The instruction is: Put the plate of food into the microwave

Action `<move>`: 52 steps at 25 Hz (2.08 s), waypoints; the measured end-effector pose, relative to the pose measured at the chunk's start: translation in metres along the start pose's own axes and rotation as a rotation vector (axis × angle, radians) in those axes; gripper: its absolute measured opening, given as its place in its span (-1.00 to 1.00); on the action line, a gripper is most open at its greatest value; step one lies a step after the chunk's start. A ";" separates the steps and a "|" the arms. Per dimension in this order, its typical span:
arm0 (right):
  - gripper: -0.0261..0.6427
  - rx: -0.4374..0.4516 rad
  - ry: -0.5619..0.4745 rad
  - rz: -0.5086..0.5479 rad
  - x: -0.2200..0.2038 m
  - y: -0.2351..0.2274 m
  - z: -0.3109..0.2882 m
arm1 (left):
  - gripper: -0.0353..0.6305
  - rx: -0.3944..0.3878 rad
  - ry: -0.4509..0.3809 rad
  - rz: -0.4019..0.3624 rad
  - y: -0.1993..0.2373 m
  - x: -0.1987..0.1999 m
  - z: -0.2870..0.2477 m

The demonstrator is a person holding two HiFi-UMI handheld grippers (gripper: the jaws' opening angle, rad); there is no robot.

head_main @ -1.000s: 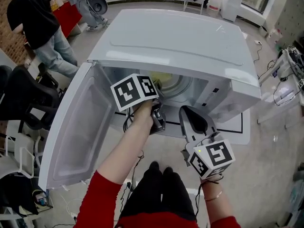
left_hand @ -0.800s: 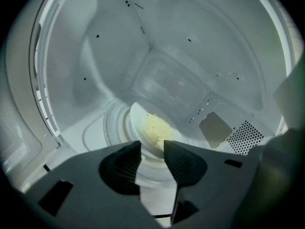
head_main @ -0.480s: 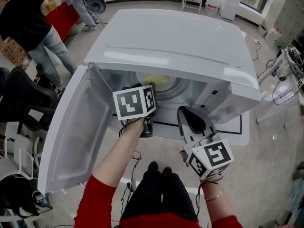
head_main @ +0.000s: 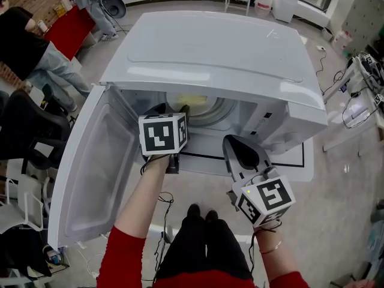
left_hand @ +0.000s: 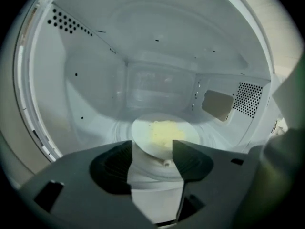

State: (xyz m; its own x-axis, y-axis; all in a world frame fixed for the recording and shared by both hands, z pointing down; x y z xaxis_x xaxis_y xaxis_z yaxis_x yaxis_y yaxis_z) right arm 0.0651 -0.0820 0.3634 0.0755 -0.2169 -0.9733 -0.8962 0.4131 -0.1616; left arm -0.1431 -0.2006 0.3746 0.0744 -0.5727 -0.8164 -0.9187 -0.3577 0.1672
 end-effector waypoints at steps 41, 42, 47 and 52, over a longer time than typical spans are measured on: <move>-0.88 0.122 -0.050 -0.010 0.038 0.007 0.016 | -0.87 -0.289 -0.467 0.088 -0.050 -0.018 0.110; -0.88 0.123 -0.048 -0.015 0.040 0.007 0.017 | -0.87 -0.288 -0.464 0.085 -0.052 -0.018 0.112; -0.88 0.116 -0.056 -0.035 0.053 0.009 0.026 | -0.87 -0.297 -0.455 0.046 -0.067 -0.014 0.122; -0.88 0.102 -0.118 -0.043 0.065 0.014 0.040 | -0.87 -0.339 -0.457 0.041 -0.078 -0.008 0.133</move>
State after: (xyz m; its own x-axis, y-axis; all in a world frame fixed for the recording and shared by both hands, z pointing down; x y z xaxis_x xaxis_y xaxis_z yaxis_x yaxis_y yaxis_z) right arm 0.0748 -0.0549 0.2915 0.1691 -0.1335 -0.9765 -0.8424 0.4947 -0.2135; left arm -0.1241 -0.0699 0.2944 -0.2030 -0.2405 -0.9492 -0.7358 -0.6021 0.3099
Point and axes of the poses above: the fingertips, and each gripper's own axes: z backward along the fingers, y to its left, x out of its top, the point moved 10 cm from there along z, backward along the fingers, and after that the axes turned 10 degrees about -x, right-handed, at the moved point
